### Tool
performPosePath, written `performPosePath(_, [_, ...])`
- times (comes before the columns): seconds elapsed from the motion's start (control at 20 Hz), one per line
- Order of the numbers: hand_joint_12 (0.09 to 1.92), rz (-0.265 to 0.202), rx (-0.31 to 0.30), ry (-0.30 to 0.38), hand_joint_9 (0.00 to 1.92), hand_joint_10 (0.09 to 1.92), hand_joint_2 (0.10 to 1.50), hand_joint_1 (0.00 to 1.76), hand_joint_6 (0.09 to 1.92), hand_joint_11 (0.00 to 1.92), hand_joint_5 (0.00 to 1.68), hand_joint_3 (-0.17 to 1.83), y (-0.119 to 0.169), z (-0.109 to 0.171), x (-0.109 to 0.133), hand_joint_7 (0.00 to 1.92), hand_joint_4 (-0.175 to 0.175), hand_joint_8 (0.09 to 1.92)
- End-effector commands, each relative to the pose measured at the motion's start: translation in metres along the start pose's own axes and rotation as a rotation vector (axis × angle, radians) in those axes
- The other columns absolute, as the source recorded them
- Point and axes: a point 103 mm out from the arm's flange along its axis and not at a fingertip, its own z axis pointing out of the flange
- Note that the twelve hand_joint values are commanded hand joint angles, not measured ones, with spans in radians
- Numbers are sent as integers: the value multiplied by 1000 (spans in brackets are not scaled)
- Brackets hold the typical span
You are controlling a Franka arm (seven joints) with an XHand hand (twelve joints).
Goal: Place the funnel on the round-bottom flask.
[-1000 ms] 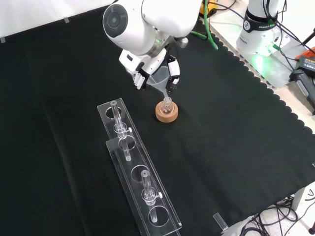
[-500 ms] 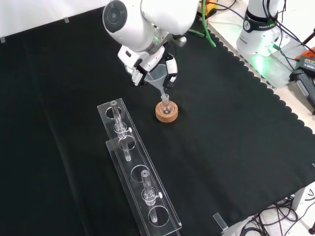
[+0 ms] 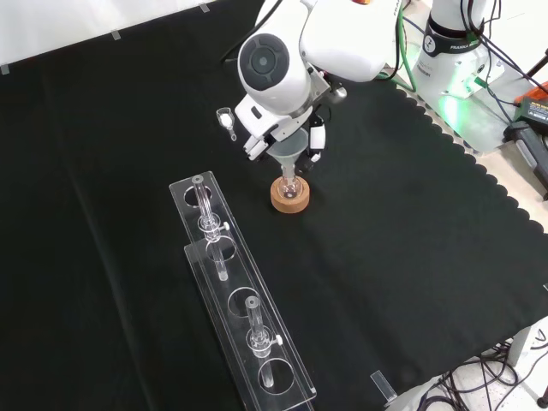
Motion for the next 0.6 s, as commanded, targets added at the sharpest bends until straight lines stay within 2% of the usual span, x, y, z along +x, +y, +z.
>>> performPosePath(0.05, [1336, 3, 23, -18, 1460, 1625, 770, 740, 1690, 1655, 665, 781, 5, -1, 11, 1065, -175, 1744])
performPosePath(0.15, [1337, 0, 33, -16, 1461, 1624, 770, 738, 1689, 1657, 665, 781, 5, -2, 11, 1066, -175, 1744])
performPosePath(0.25, [1326, -4, 61, -17, 1432, 1504, 754, 712, 1604, 1628, 610, 790, 4, -4, 12, 1015, -175, 1676])
performPosePath(0.3, [1261, -6, 79, -13, 1331, 1332, 727, 647, 1446, 1556, 493, 768, 2, -6, 12, 909, -175, 1551])
performPosePath(0.4, [1175, -1, 86, 3, 985, 1036, 659, 439, 980, 1259, 295, 625, -3, -12, 7, 591, -175, 1258])
performPosePath(0.5, [1181, -1, 81, 11, 784, 934, 652, 334, 659, 1075, 246, 485, -5, -16, 5, 428, -175, 1118])
performPosePath(0.6, [1240, 4, 73, 15, 628, 906, 654, 276, 489, 894, 224, 395, -10, -22, 3, 321, -175, 1042])
